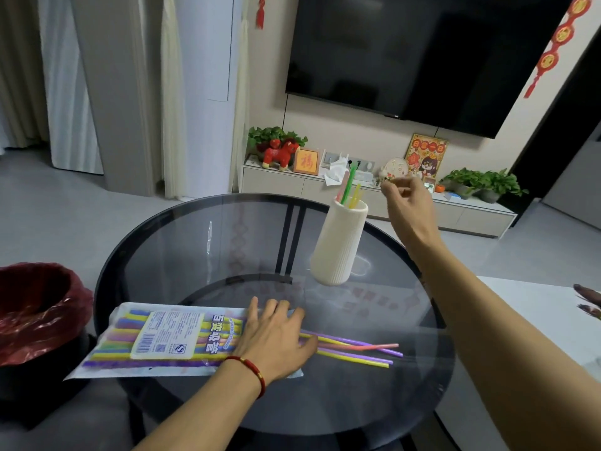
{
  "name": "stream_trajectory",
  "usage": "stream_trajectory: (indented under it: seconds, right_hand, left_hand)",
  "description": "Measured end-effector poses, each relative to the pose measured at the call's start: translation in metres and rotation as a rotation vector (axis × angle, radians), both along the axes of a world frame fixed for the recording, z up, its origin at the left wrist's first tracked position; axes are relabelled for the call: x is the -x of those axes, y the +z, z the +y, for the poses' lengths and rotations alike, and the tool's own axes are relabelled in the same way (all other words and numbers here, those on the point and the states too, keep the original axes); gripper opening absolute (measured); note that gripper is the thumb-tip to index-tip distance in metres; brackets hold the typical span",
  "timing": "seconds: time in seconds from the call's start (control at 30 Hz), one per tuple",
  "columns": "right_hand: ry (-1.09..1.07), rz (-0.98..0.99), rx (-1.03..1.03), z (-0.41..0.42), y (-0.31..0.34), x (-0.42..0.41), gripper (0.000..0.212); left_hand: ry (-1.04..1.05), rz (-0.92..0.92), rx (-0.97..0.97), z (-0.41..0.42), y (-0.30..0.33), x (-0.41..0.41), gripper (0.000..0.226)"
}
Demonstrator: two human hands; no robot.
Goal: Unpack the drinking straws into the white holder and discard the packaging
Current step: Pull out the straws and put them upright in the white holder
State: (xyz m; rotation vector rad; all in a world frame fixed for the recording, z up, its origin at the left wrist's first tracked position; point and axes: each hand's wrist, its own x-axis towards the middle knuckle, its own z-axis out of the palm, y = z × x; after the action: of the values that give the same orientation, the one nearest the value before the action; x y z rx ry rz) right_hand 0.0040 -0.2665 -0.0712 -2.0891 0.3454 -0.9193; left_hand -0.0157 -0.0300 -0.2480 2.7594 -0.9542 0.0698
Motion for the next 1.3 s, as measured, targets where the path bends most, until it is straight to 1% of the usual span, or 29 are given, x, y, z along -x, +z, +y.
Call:
stream_trajectory:
  seconds: [0.03, 0.07, 0.13, 0.2, 0.23, 0.3, 0.33, 0.37, 0.4, 0.47, 0.53, 0.6, 0.73, 0.87, 0.93, 1.07, 1.13, 1.2, 1.23, 1.27, 1.3]
  right_hand:
    - [0.011, 0.005, 0.084, 0.001, -0.007, 0.013, 0.031]
    - [0.051, 0.055, 0.166, 0.002, -0.017, 0.025, 0.022]
    - [0.197, 0.284, 0.303, 0.004, -0.044, 0.05, 0.017]
    - [0.348, 0.579, 0.412, 0.008, -0.078, 0.07, 0.016]
    - [0.398, 0.7, 0.471, 0.01, -0.097, 0.078, 0.025]
    - [0.441, 0.829, 0.589, 0.016, -0.134, 0.091, 0.055]
    - [0.427, 0.832, 0.648, 0.019, -0.15, 0.095, 0.064]
    - [0.402, 0.797, 0.704, 0.021, -0.163, 0.099, 0.066]
    - [0.385, 0.746, 0.739, 0.024, -0.17, 0.1, 0.064]
    - [0.403, 0.656, 0.752, 0.027, -0.175, 0.1, 0.052]
    - [0.45, 0.611, 0.777, 0.031, -0.175, 0.101, 0.041]
    - [0.481, 0.586, 0.847, 0.037, -0.174, 0.102, 0.035]
    - [0.473, 0.58, 0.984, 0.047, -0.172, 0.106, 0.033]
    - [0.42, 0.609, 1.089, 0.04, -0.163, 0.108, 0.027]
    - [0.435, 0.624, 1.078, 0.034, -0.155, 0.11, 0.023]
    - [0.41, 0.628, 1.043, 0.024, -0.149, 0.115, 0.023]
    - [0.334, 0.618, 1.074, 0.022, -0.144, 0.118, 0.026]
    - [0.223, 0.612, 1.149, 0.021, -0.133, 0.123, 0.033]
    - [0.184, 0.557, 1.151, 0.021, -0.127, 0.125, 0.037]
    - [0.146, 0.434, 1.121, 0.022, -0.122, 0.129, 0.037]
    - [0.115, 0.274, 1.054, 0.023, -0.119, 0.133, 0.028]
  left_hand:
    - [-0.01, -0.009, -0.028, 0.001, 0.0, 0.001, 0.074]
    - [-0.021, -0.016, -0.052, 0.002, 0.001, 0.0, 0.084]
    - [-0.048, 0.013, -0.098, 0.005, 0.001, 0.001, 0.101]
    - [-0.079, 0.063, -0.145, 0.009, -0.001, 0.001, 0.116]
    - [-0.093, 0.078, -0.167, 0.01, -0.002, 0.001, 0.12]
    - [-0.109, 0.091, -0.172, 0.012, -0.004, 0.0, 0.123]
    - [-0.112, 0.093, -0.163, 0.012, -0.004, 0.0, 0.123]
    - [-0.114, 0.092, -0.151, 0.012, -0.004, 0.0, 0.121]
    - [-0.116, 0.089, -0.141, 0.012, -0.004, 0.0, 0.12]
    - [-0.122, 0.086, -0.13, 0.013, -0.004, 0.001, 0.116]
    - [-0.13, 0.07, -0.121, 0.014, -0.004, 0.0, 0.11]
    - [-0.13, 0.042, -0.124, 0.015, -0.002, 0.0, 0.1]
    - [-0.131, 0.02, -0.144, 0.012, 0.0, 0.006, 0.071]
    - [-0.086, 0.039, -0.163, 0.009, 0.002, 0.009, 0.055]
    - [-0.075, 0.058, -0.166, 0.009, 0.004, 0.008, 0.045]
    - [-0.09, 0.046, -0.149, 0.007, 0.005, 0.008, 0.036]
    - [-0.093, 0.035, -0.161, 0.005, 0.005, 0.009, 0.037]
    - [-0.082, 0.026, -0.175, 0.003, 0.007, 0.01, 0.038]
    - [-0.072, 0.018, -0.174, 0.003, 0.008, 0.01, 0.038]
    - [-0.059, 0.011, -0.161, 0.002, 0.009, 0.01, 0.038]
    - [-0.045, 0.008, -0.142, 0.002, 0.01, 0.01, 0.038]
